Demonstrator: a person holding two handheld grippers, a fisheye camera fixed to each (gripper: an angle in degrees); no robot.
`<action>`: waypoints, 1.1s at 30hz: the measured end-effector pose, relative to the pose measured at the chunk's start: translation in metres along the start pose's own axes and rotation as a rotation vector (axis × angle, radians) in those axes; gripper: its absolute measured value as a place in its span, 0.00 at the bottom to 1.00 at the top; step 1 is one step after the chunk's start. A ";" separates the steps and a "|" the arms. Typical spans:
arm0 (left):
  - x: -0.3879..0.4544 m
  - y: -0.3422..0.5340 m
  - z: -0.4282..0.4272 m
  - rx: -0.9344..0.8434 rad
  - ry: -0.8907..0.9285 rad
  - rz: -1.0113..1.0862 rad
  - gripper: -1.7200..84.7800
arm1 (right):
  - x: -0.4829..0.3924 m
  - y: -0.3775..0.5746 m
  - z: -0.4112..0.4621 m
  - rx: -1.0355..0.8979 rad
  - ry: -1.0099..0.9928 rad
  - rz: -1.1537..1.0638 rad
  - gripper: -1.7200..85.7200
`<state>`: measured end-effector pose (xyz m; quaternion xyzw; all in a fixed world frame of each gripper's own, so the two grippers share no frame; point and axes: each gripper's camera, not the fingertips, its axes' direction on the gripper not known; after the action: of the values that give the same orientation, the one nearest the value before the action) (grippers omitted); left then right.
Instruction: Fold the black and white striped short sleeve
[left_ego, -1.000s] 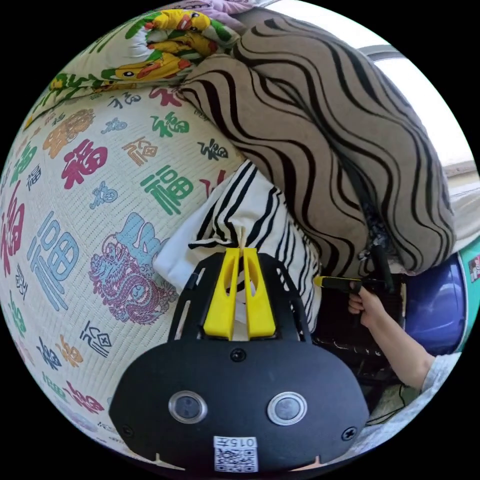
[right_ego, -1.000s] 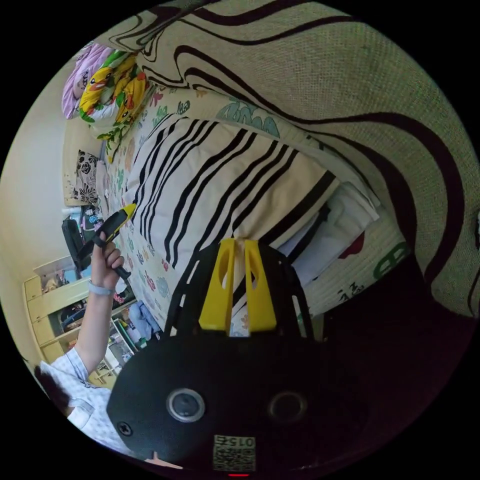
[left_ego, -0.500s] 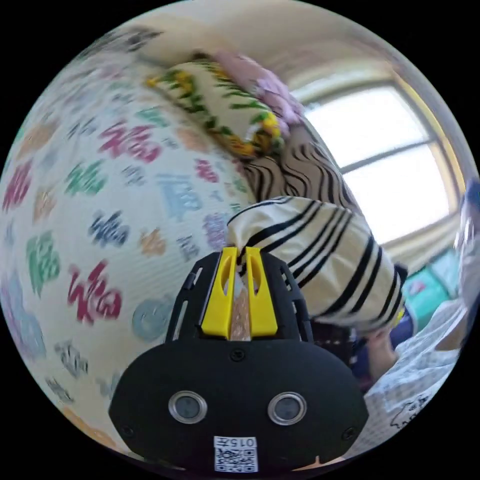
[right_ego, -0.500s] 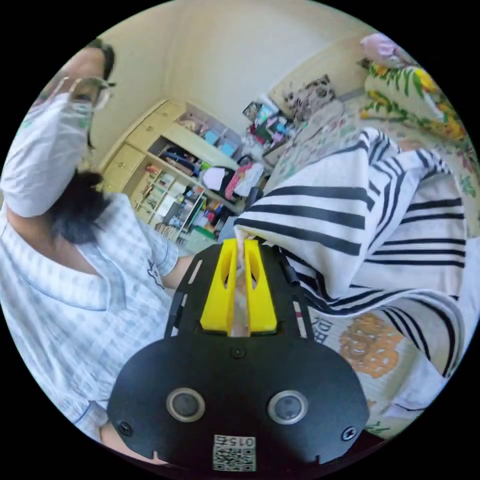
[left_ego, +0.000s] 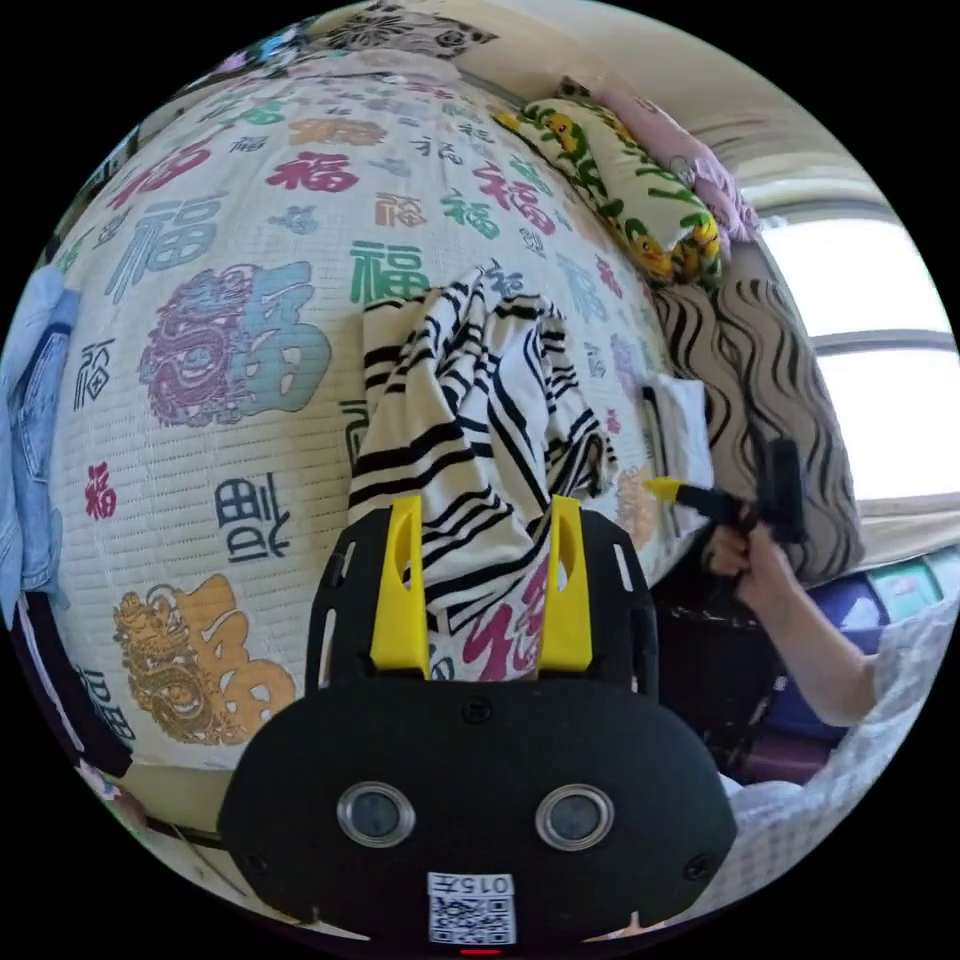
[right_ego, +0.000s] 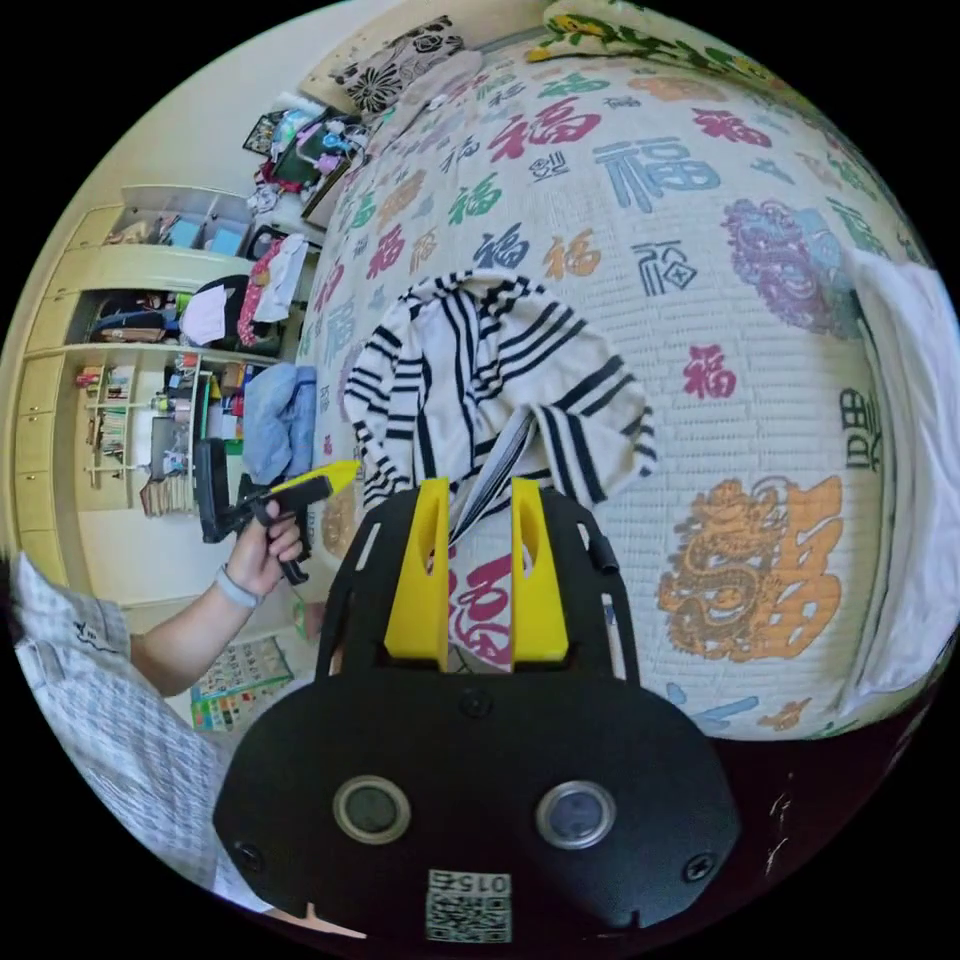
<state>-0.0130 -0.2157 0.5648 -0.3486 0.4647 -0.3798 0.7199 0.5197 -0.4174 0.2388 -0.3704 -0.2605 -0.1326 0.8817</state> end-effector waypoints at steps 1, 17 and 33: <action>-0.003 -0.002 0.012 -0.010 -0.033 -0.056 0.19 | -0.002 -0.016 0.005 0.003 0.079 -0.030 0.13; -0.166 0.117 -0.129 0.257 -0.019 -0.475 0.02 | -0.028 -0.052 0.081 -0.268 -0.107 -0.057 0.12; -0.159 0.087 -0.093 0.192 -0.024 -0.381 0.02 | -0.092 -0.113 0.149 -0.396 -0.222 -0.129 0.04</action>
<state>-0.1247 -0.0498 0.5247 -0.3644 0.3434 -0.5474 0.6705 0.3414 -0.3842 0.3416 -0.5310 -0.3478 -0.1958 0.7475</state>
